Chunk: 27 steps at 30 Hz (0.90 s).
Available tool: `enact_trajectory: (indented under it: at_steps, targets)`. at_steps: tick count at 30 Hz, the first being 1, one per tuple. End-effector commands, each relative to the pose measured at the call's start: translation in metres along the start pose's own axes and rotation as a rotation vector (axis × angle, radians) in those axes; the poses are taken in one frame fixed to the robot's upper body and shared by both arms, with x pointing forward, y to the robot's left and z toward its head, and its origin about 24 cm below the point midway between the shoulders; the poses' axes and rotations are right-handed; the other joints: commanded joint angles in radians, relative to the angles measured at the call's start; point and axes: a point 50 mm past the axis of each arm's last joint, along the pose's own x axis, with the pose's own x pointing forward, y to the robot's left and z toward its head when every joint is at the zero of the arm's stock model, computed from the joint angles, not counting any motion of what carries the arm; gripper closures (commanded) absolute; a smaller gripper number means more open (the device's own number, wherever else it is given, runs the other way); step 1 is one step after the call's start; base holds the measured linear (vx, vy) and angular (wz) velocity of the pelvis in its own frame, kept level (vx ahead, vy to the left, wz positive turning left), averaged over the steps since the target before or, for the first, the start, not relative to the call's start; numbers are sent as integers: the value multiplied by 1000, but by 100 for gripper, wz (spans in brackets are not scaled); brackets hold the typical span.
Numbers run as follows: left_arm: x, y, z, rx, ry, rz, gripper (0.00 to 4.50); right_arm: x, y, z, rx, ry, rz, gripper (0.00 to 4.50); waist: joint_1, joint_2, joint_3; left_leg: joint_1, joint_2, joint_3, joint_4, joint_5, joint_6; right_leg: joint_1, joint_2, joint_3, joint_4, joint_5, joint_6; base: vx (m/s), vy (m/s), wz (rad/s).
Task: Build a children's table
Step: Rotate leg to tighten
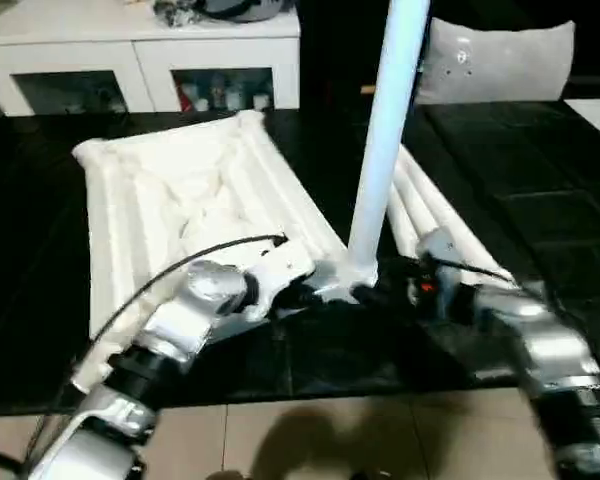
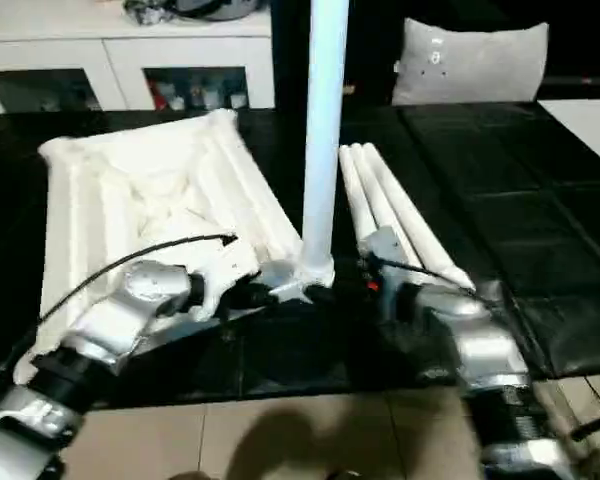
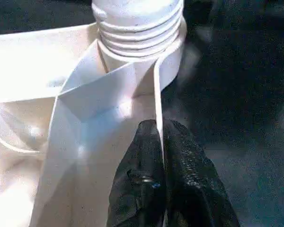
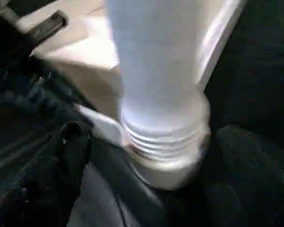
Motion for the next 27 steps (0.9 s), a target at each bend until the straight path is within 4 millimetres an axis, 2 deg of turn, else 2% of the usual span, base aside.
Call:
enact_trajectory:
  at_steps: [1, 8, 12, 13, 21, 23, 27]
  targets:
    - [-1, -7, 7, 92, -7, -103, 450, 1, 7, 7, -59, -15, 85, 5, 4, -8, -69, -7, 39, 1, -65, -158, 93, 66, -62, 52, -79, -346, -136, 0, 0, 0]
    - [-13, -10, 0, 169, 54, -245, 450, 0, 13, 10, -119, 8, 222, 5, 20, -9, -70, -4, 45, 1, -67, -155, 87, 63, -62, 55, -71, -315, -159, 0, 0, 0]
    - [-17, -14, -3, 192, 73, -315, 450, 3, 14, 11, -106, 5, 258, 5, 23, -9, -69, -3, 44, 1, -69, -160, 76, 65, -65, 55, -72, -336, -154, 0, 0, 0]
    - [-18, -14, -3, 195, 74, -323, 450, 4, 14, 11, -102, 4, 261, 32, 24, -7, -70, -3, 45, 1, -69, -160, 75, 65, -65, 56, -71, -335, -153, 0, 0, 0]
    - [-19, -16, -4, 200, 84, -368, 450, 12, 22, 6, -24, 8, 363, 83, 27, -5, -72, -3, 47, 1, -68, -153, 71, 65, -63, 56, -67, -308, -165, 0, 0, 0]
    - [-19, -16, -5, 199, 85, -370, 450, 13, 23, 5, -6, 10, 373, 116, 28, -6, -72, -3, 45, 1, -68, -153, 69, 66, -63, 56, -67, -308, -165, 0, 0, 0]
    - [-19, -16, -5, 196, 86, -374, 450, 13, 23, 4, 7, 15, 383, 148, 29, -6, -73, -4, 45, 2, -67, -147, 68, 66, -64, 56, -68, -317, -159, 0, 0, 0]
